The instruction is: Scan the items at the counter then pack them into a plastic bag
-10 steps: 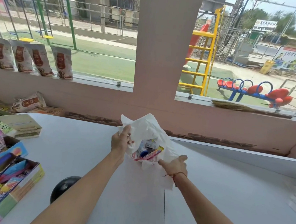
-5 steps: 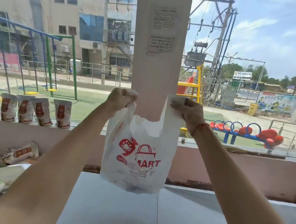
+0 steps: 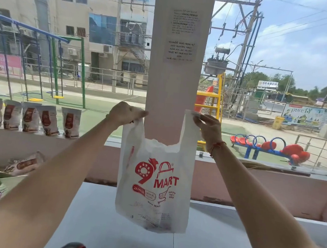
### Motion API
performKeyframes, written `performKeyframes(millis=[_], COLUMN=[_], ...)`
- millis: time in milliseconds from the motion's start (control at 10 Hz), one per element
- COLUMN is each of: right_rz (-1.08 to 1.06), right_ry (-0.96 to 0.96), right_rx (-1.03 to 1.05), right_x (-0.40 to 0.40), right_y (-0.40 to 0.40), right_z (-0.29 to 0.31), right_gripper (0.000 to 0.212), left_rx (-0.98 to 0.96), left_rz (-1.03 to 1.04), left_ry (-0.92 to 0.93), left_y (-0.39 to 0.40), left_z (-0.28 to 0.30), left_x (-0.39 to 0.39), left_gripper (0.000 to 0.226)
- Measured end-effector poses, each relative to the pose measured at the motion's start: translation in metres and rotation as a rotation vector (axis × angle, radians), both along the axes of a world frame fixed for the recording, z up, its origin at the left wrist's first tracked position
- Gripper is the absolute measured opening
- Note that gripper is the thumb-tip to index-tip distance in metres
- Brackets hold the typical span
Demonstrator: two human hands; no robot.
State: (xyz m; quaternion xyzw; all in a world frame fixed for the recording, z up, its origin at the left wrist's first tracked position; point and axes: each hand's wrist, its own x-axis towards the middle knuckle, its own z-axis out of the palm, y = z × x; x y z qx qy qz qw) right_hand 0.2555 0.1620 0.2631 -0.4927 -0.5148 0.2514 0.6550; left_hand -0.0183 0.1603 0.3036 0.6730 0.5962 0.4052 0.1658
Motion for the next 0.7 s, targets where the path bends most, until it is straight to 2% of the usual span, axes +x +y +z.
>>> performKeyframes(millis=[100, 200, 300, 400, 500, 600, 700], right_rz=[0.136, 0.199, 0.253, 0.32, 0.328, 0.3, 0.357], right_ry=[0.126, 0.086, -0.034, -0.398, -0.615, -0.82, -0.865], right_rx=[0.006, -0.069, -0.316, -0.684, -0.93, -0.993, -1.067], right_x=[-0.003, -0.016, -0.033, -0.047, -0.064, -0.08, -0.084], right_y=[-0.038, -0.085, -0.134, -0.173, -0.212, -0.244, -0.246], right_z=[-0.012, -0.032, -0.08, -0.16, -0.239, -0.297, -0.284], right_gripper=[0.034, 0.029, 0.015, 0.018, 0.024, 0.036, 0.032], left_rx=[0.216, 0.242, -0.161, -0.627, -0.873, -0.885, -0.999], left_rz=[-0.069, -0.281, -0.402, -0.53, -0.592, -0.547, -0.56], left_ry=[0.017, -0.034, 0.052, 0.365, 0.493, 0.795, 0.801], left_y=[-0.028, -0.065, -0.103, -0.145, -0.187, -0.22, -0.218], left_z=[-0.024, -0.067, -0.132, -0.207, -0.276, -0.325, -0.316], left_x=[-0.001, -0.002, 0.001, 0.004, 0.009, 0.013, 0.012], left_gripper=[0.057, 0.05, 0.053, 0.046, 0.037, 0.037, 0.04])
